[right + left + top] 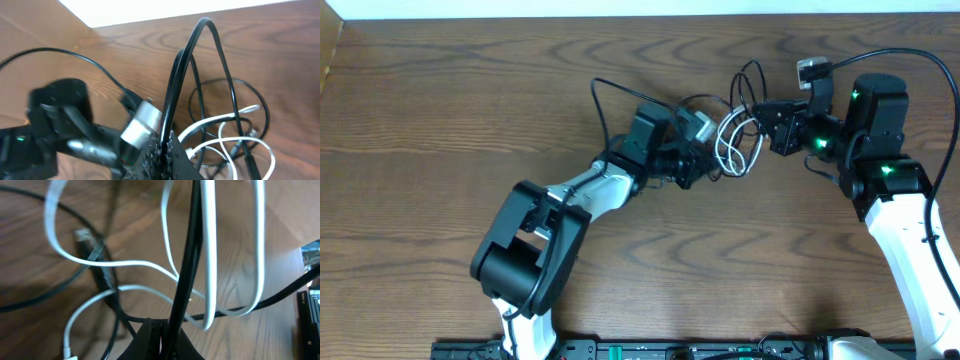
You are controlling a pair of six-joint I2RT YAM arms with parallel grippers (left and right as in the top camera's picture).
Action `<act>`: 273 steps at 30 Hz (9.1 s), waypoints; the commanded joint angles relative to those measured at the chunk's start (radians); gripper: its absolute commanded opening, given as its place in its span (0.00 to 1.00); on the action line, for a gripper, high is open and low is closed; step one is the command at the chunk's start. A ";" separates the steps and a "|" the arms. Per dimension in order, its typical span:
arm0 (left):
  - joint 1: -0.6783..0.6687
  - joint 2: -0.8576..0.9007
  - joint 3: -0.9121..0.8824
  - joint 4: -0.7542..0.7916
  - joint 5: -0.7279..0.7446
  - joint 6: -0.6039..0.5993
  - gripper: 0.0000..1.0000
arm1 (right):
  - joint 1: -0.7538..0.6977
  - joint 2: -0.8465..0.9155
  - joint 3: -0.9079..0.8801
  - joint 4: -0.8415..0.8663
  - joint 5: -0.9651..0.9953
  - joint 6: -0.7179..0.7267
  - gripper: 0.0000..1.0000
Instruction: Untangle cables
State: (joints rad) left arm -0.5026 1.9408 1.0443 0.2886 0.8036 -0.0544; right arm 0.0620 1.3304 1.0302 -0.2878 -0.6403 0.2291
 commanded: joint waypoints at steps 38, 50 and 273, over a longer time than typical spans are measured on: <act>0.401 -0.549 0.014 -0.025 0.089 -0.137 0.09 | 0.060 0.241 -0.009 -0.358 0.296 -0.171 0.64; 0.401 -0.548 0.014 -0.078 0.070 -0.135 0.13 | 0.159 0.241 -0.227 -0.117 0.235 -0.294 0.65; 0.307 -0.203 0.000 -0.186 0.263 -0.094 0.30 | -1.214 0.540 0.773 -0.966 0.850 0.217 0.01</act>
State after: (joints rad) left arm -0.1982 1.7412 1.0443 0.1017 1.0462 -0.1349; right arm -1.1286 1.8694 1.8446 -1.2808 0.2367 0.4591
